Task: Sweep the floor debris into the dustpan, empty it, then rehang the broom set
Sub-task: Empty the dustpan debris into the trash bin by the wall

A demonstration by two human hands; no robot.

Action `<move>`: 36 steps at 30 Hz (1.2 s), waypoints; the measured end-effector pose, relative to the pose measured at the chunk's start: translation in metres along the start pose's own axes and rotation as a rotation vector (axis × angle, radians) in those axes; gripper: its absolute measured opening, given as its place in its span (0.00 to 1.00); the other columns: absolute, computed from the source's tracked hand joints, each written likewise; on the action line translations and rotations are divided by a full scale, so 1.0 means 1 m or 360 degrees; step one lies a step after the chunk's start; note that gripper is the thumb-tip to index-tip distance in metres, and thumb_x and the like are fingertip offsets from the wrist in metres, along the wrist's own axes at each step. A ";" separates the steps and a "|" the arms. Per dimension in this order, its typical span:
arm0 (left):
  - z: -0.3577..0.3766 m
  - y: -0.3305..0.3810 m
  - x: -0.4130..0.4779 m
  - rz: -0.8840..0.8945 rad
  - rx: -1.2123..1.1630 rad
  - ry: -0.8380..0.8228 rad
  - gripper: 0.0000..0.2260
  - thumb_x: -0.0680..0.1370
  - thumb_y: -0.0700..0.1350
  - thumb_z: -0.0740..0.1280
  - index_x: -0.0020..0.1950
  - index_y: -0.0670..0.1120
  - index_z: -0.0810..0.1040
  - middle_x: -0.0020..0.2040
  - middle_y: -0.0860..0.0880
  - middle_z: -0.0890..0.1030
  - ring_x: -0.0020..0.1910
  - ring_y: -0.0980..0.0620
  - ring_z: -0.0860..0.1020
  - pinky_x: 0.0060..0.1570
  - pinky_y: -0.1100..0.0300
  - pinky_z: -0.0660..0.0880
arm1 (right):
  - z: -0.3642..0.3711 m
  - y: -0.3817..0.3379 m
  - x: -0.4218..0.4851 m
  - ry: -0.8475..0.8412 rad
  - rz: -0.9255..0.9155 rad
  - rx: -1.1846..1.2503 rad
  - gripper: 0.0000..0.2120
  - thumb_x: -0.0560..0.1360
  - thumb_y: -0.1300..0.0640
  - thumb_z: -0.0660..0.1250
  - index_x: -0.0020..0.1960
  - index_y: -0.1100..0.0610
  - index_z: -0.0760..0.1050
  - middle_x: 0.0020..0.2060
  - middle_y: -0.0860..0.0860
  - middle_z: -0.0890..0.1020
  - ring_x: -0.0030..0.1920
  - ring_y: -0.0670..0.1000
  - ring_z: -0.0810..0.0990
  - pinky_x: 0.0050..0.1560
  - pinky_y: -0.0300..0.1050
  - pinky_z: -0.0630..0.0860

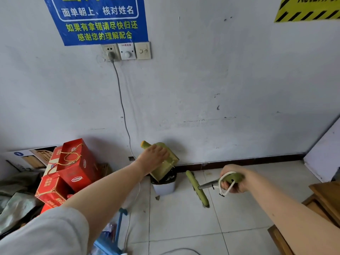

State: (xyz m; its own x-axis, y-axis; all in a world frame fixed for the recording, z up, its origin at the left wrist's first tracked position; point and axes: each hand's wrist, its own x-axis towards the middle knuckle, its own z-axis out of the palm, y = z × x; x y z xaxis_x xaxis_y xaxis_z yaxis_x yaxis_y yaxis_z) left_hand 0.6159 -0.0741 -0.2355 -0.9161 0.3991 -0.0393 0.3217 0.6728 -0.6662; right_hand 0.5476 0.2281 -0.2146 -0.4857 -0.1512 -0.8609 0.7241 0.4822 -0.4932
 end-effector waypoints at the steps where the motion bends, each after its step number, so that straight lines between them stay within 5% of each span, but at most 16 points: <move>1: -0.003 -0.008 -0.002 -0.0008 -0.0017 0.0000 0.18 0.82 0.40 0.55 0.72 0.41 0.62 0.65 0.44 0.71 0.59 0.43 0.72 0.60 0.52 0.67 | 0.001 -0.002 -0.002 0.0002 -0.0014 -0.0009 0.09 0.75 0.66 0.57 0.37 0.65 0.71 0.23 0.57 0.75 0.16 0.48 0.74 0.17 0.34 0.72; 4: -0.015 -0.020 -0.010 0.0035 0.0044 0.0072 0.16 0.81 0.42 0.59 0.68 0.43 0.68 0.59 0.47 0.76 0.54 0.47 0.76 0.53 0.56 0.71 | 0.003 -0.009 -0.009 -0.0015 -0.0057 0.0004 0.10 0.75 0.65 0.57 0.37 0.65 0.71 0.22 0.57 0.76 0.16 0.48 0.74 0.18 0.34 0.73; 10: -0.032 -0.039 -0.022 -0.0258 -0.0198 0.0264 0.08 0.69 0.44 0.75 0.44 0.44 0.80 0.36 0.49 0.78 0.32 0.50 0.78 0.32 0.59 0.74 | 0.005 -0.018 -0.015 -0.0059 -0.0110 -0.0045 0.11 0.77 0.61 0.63 0.37 0.64 0.71 0.22 0.58 0.77 0.16 0.48 0.75 0.18 0.34 0.73; 15: -0.015 -0.037 -0.044 -0.0650 -0.0497 -0.0028 0.06 0.78 0.41 0.60 0.53 0.42 0.72 0.45 0.47 0.77 0.41 0.47 0.77 0.36 0.57 0.71 | 0.025 -0.019 -0.008 -0.0092 -0.0078 -0.0144 0.12 0.77 0.61 0.64 0.37 0.64 0.71 0.22 0.58 0.77 0.16 0.48 0.75 0.18 0.34 0.72; 19: 0.001 -0.017 -0.075 -0.0650 -0.0543 -0.0052 0.06 0.73 0.44 0.71 0.43 0.43 0.77 0.35 0.47 0.77 0.30 0.48 0.76 0.24 0.59 0.70 | 0.048 -0.014 0.004 -0.0087 -0.0038 -0.0305 0.13 0.76 0.66 0.61 0.32 0.64 0.71 0.23 0.58 0.75 0.16 0.49 0.74 0.17 0.33 0.70; 23: 0.037 0.014 -0.107 -0.0704 -0.0781 -0.0255 0.08 0.76 0.43 0.65 0.54 0.42 0.76 0.45 0.45 0.79 0.41 0.45 0.80 0.34 0.55 0.74 | 0.076 -0.011 0.026 -0.0131 0.0093 -0.0463 0.13 0.76 0.66 0.59 0.34 0.66 0.72 0.22 0.57 0.73 0.15 0.48 0.73 0.16 0.32 0.68; 27: 0.077 0.048 -0.142 -0.0828 -0.0982 -0.0392 0.07 0.75 0.44 0.68 0.49 0.42 0.77 0.41 0.45 0.79 0.38 0.45 0.80 0.29 0.55 0.75 | 0.115 -0.009 0.064 -0.0159 0.0206 -0.0619 0.12 0.76 0.64 0.57 0.36 0.66 0.72 0.21 0.57 0.74 0.15 0.48 0.72 0.17 0.32 0.70; 31: 0.114 0.082 -0.170 -0.0960 -0.1188 -0.0589 0.11 0.81 0.49 0.58 0.54 0.43 0.74 0.47 0.46 0.78 0.45 0.46 0.79 0.34 0.54 0.74 | 0.168 -0.005 0.107 -0.0156 0.0205 -0.0819 0.12 0.76 0.65 0.56 0.36 0.65 0.72 0.23 0.57 0.73 0.15 0.47 0.71 0.19 0.34 0.71; 34: 0.129 0.093 -0.180 -0.0908 -0.1289 -0.0562 0.12 0.71 0.51 0.75 0.43 0.43 0.78 0.36 0.48 0.78 0.31 0.49 0.78 0.22 0.58 0.74 | 0.209 -0.002 0.141 -0.0156 0.0225 -0.0896 0.10 0.76 0.64 0.56 0.38 0.64 0.72 0.25 0.59 0.76 0.17 0.49 0.72 0.22 0.35 0.71; 36: 0.150 0.097 -0.181 -0.0951 -0.1258 -0.0565 0.12 0.71 0.51 0.75 0.43 0.43 0.79 0.36 0.48 0.77 0.30 0.50 0.78 0.22 0.58 0.74 | 0.236 -0.003 0.163 -0.0135 0.0229 -0.0900 0.08 0.75 0.65 0.56 0.40 0.65 0.70 0.31 0.61 0.76 0.22 0.52 0.73 0.26 0.39 0.73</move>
State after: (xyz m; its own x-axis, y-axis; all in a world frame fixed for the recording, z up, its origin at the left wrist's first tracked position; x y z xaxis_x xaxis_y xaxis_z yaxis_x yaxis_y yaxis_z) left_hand 0.7766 -0.1745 -0.4041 -0.9536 -0.2511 -0.1660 -0.2580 0.9659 0.0213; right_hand 0.5814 -0.0014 -0.3831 -0.3446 -0.1075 -0.9326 0.3950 0.8846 -0.2479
